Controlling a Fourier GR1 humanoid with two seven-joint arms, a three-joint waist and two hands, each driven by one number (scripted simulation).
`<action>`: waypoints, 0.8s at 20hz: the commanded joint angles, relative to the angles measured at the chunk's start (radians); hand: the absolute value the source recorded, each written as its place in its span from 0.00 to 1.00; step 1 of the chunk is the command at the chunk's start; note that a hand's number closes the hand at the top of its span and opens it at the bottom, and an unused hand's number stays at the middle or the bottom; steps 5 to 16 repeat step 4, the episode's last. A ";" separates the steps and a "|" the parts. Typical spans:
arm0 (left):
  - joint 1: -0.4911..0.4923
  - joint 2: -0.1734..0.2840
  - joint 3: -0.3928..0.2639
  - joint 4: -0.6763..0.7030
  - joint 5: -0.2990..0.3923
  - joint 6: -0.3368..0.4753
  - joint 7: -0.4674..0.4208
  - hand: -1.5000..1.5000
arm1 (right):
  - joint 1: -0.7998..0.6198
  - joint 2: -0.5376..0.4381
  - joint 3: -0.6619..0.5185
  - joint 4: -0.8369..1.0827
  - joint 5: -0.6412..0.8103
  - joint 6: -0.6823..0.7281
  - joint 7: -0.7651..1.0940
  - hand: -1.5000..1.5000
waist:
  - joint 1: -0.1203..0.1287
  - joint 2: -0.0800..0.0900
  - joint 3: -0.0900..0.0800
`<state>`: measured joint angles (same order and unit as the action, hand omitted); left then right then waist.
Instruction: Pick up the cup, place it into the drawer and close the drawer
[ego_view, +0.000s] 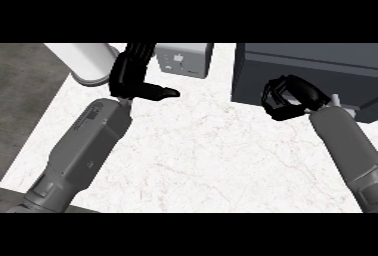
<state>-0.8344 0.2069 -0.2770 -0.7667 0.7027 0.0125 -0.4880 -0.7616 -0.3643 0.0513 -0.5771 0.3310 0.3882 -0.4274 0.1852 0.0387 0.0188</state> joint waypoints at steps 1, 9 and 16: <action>0.015 0.015 0.004 -0.010 0.011 -0.026 0.010 0.00 | -0.172 -0.117 -0.092 0.031 -0.001 -0.112 0.078 1.00 | 0.035 0.013 -0.016; 0.019 0.006 0.004 -0.014 0.010 -0.022 0.003 0.00 | -0.167 -0.133 -0.099 0.016 -0.017 -0.083 0.076 1.00 | 0.031 0.016 -0.016; 0.019 0.006 0.004 -0.014 0.010 -0.022 0.003 0.00 | -0.167 -0.133 -0.099 0.016 -0.017 -0.083 0.076 1.00 | 0.031 0.016 -0.016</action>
